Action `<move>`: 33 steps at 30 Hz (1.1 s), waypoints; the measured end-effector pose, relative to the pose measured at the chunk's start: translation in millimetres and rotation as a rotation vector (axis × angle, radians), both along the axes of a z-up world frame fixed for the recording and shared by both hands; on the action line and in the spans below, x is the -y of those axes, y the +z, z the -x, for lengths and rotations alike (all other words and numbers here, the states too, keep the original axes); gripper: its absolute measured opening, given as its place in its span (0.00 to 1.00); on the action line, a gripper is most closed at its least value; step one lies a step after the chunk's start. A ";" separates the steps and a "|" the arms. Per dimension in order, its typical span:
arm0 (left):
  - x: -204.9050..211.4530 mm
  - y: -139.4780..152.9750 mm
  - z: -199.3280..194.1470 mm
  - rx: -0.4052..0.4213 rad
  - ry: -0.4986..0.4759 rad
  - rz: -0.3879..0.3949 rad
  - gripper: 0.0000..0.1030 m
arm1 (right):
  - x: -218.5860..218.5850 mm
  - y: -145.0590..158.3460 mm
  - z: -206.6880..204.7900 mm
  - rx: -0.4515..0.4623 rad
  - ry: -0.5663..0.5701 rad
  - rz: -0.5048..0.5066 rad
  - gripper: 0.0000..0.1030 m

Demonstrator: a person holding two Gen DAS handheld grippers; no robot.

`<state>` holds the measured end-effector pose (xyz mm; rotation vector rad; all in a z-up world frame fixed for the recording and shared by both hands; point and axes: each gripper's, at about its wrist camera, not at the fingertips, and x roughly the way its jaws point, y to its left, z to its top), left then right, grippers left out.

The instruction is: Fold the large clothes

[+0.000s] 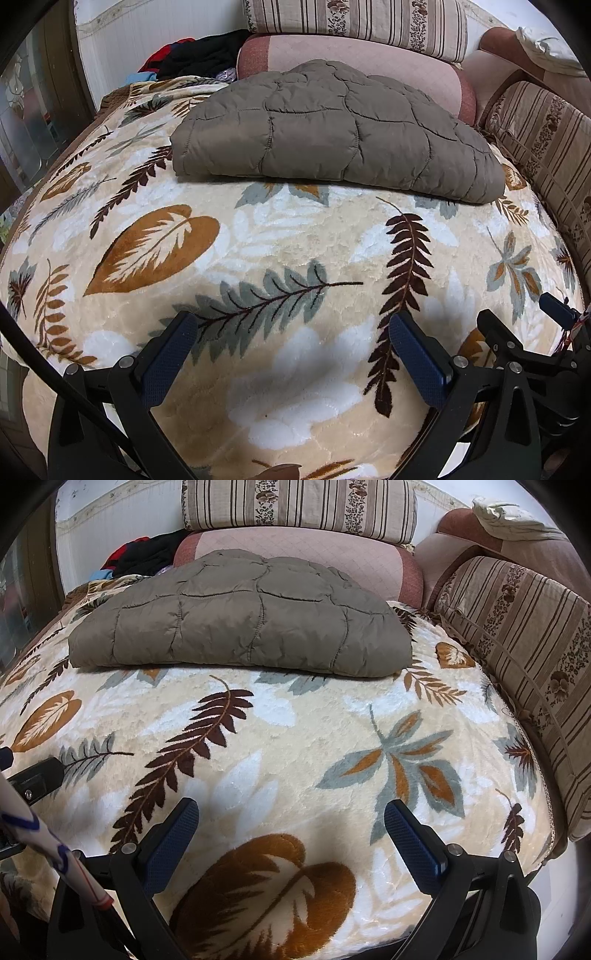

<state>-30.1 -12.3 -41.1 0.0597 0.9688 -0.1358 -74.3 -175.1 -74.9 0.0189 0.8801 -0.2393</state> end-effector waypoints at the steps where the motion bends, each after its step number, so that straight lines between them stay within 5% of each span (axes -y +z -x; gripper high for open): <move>1: 0.1 -0.6 -0.1 -0.001 -0.001 0.000 1.00 | 0.0 0.2 -0.1 0.001 0.002 0.001 0.99; 33: 2.6 -0.4 0.2 -0.004 -0.017 0.007 1.00 | 0.4 -2.5 -1.7 -0.013 0.022 0.012 0.99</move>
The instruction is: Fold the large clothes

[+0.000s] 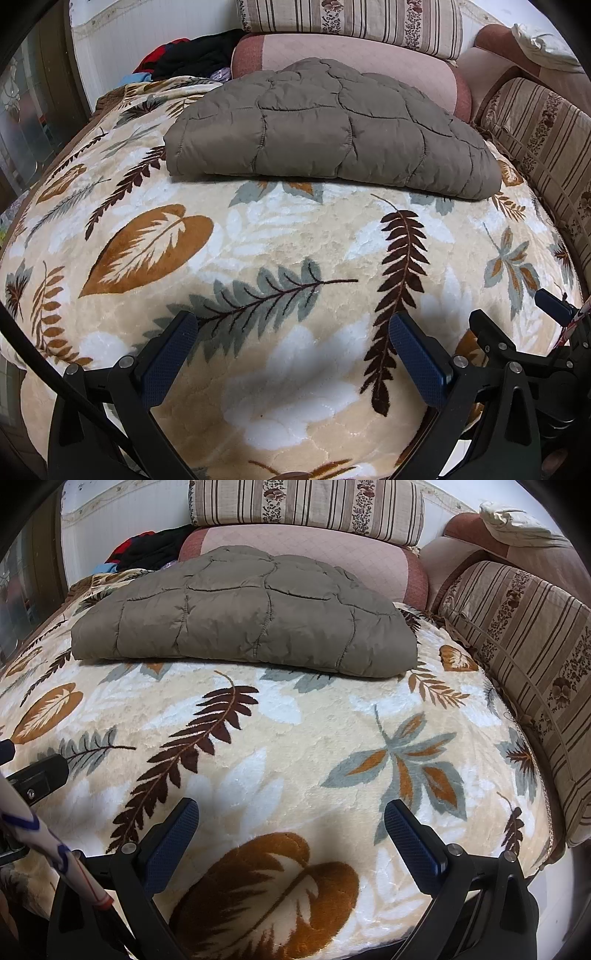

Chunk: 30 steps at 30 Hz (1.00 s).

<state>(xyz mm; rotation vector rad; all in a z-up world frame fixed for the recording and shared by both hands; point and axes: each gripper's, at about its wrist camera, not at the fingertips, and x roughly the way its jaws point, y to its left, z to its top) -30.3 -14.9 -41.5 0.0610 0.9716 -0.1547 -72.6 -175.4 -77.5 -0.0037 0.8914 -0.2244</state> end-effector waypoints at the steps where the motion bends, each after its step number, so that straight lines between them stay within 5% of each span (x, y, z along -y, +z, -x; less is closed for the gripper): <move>1: 0.1 -0.5 0.2 0.000 -0.001 -0.001 1.00 | 0.3 -0.4 -0.1 0.000 0.001 0.000 0.99; 30: -1.3 -5.2 -0.3 -0.007 0.000 -0.011 1.00 | 3.5 -3.8 -1.6 -0.015 0.002 0.009 0.99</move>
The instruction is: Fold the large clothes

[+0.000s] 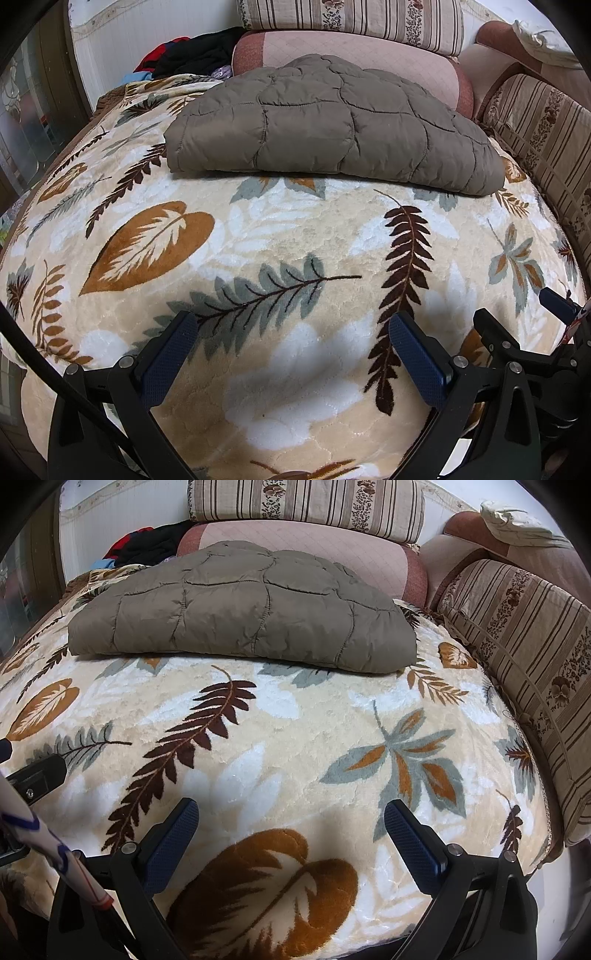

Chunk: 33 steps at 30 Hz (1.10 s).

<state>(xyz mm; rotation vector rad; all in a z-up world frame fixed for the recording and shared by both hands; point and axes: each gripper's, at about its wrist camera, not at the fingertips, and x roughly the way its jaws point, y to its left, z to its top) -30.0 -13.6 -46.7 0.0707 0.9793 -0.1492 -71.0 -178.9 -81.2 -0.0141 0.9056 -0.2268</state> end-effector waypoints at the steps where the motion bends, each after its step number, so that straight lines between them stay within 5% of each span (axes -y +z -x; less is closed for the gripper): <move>1: 0.4 -0.2 0.1 -0.001 0.000 0.000 1.00 | 0.5 -0.5 0.1 -0.002 -0.002 0.000 0.99; 33: 3.4 -8.6 -1.4 -0.026 -0.008 -0.007 1.00 | 2.7 -7.1 -2.8 -0.040 0.009 0.007 0.99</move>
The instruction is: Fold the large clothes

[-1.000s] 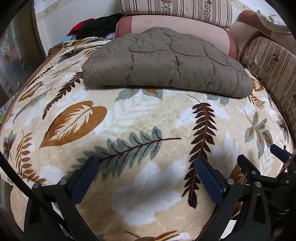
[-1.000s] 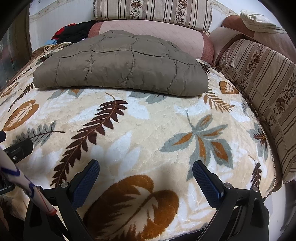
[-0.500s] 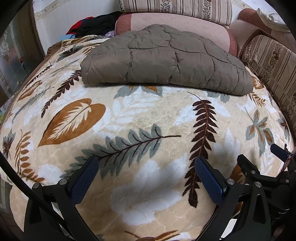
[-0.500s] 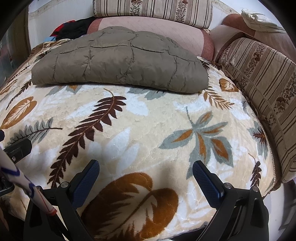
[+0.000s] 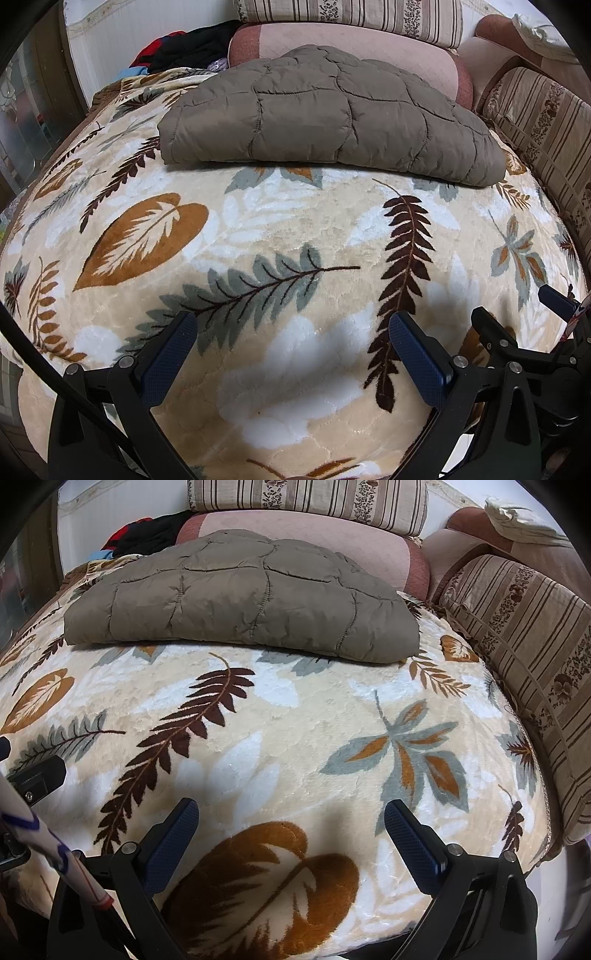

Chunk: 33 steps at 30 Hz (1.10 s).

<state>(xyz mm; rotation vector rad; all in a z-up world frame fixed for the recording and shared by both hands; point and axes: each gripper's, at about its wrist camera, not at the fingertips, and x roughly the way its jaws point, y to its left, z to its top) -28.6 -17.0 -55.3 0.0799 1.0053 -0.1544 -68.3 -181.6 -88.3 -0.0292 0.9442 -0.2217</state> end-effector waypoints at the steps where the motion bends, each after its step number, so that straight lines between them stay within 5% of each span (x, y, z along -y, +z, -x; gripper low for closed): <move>1: 0.0 0.0 0.0 0.000 0.000 -0.001 1.00 | -0.1 -0.1 0.0 0.000 0.000 0.000 0.99; 33: -3.3 -3.3 -1.3 -0.007 -0.003 0.004 1.00 | 0.2 -0.2 -0.9 0.001 0.011 -0.010 0.99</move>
